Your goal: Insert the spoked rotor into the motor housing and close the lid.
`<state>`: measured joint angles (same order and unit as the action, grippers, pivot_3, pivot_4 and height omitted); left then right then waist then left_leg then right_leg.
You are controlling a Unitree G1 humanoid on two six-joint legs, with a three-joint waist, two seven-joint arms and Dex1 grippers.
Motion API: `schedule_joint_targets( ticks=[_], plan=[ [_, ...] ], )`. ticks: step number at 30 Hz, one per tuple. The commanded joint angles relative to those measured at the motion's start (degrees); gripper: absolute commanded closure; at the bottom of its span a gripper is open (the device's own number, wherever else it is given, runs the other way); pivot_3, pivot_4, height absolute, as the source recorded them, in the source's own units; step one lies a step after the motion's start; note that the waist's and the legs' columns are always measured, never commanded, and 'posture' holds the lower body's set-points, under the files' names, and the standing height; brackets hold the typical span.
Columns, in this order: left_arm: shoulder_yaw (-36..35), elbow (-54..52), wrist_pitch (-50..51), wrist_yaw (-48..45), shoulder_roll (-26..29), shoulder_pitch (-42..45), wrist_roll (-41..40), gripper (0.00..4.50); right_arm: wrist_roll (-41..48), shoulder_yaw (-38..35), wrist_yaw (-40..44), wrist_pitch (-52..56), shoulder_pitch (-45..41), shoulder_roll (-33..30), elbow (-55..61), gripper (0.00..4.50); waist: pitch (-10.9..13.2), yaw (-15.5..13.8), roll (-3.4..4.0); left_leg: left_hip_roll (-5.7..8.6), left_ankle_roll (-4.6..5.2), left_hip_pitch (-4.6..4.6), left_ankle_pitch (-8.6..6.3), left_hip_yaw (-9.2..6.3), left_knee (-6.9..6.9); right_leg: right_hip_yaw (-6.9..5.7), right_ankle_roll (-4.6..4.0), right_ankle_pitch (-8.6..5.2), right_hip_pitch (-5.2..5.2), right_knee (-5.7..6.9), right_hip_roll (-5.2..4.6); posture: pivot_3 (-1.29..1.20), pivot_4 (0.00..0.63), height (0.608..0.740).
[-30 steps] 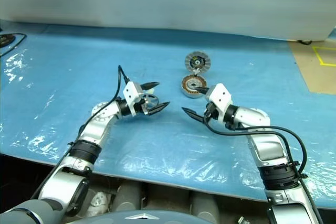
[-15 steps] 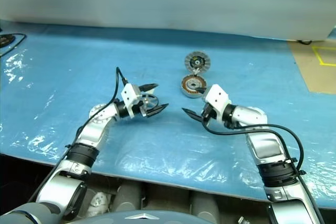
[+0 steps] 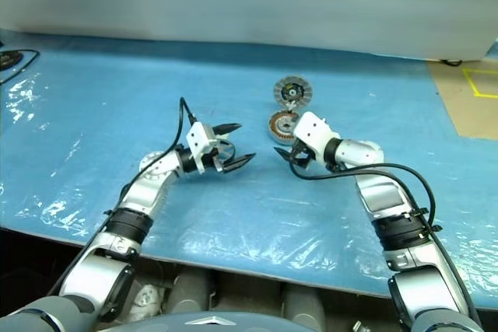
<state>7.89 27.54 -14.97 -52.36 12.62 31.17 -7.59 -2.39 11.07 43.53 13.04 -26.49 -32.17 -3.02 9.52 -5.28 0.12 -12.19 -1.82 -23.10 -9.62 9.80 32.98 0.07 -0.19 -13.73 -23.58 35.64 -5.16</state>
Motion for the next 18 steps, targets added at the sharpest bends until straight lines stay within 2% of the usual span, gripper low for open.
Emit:
schedule_joint_targets(
  ticks=[1,3,6,16,18],
  plan=[
    [-0.1,-0.1,-1.7,-0.5,0.0,1.8,-0.2,0.00,-2.9,1.8,-1.1,-2.4,-1.7,0.4,-1.6,0.05,0.0,0.0,0.00,0.00,0.00,-0.01,0.00,0.00,0.01,0.00,0.00,0.00,0.00,0.00,0.00,0.00,0.150,0.740],
    [-0.2,0.7,-2.3,-0.1,0.0,2.2,-0.1,0.00,-4.3,2.9,-1.2,-3.3,-2.5,0.7,-3.2,0.05,0.0,0.0,0.00,0.00,0.00,-0.01,0.00,0.00,0.01,0.00,0.00,0.00,0.00,0.00,0.00,0.00,0.150,0.740],
    [-0.1,1.1,-2.7,0.4,-0.4,2.3,0.0,0.00,-5.8,4.2,-0.3,-4.7,-3.1,-0.1,-5.2,0.93,0.0,0.0,0.00,0.00,0.00,-0.01,0.00,0.00,0.01,0.00,0.01,0.01,0.00,0.01,0.00,0.00,0.150,0.740],
    [0.2,0.9,-2.9,1.1,-0.7,1.5,0.1,0.00,-10.0,3.1,-3.2,-10.6,-5.3,-1.2,-10.2,4.43,0.0,-0.1,0.00,0.00,0.01,0.00,0.00,0.00,0.05,0.00,0.00,0.00,0.00,0.06,0.00,0.00,0.150,0.740],
    [0.2,1.2,-3.0,1.1,-0.8,1.8,0.1,0.00,-10.1,2.7,-3.5,-11.1,-5.3,-1.2,-10.2,4.48,0.0,-0.1,-0.01,0.00,0.02,-0.02,0.00,0.00,0.05,-0.01,0.00,0.00,0.01,0.05,0.00,0.00,0.150,0.740]
  ],
)
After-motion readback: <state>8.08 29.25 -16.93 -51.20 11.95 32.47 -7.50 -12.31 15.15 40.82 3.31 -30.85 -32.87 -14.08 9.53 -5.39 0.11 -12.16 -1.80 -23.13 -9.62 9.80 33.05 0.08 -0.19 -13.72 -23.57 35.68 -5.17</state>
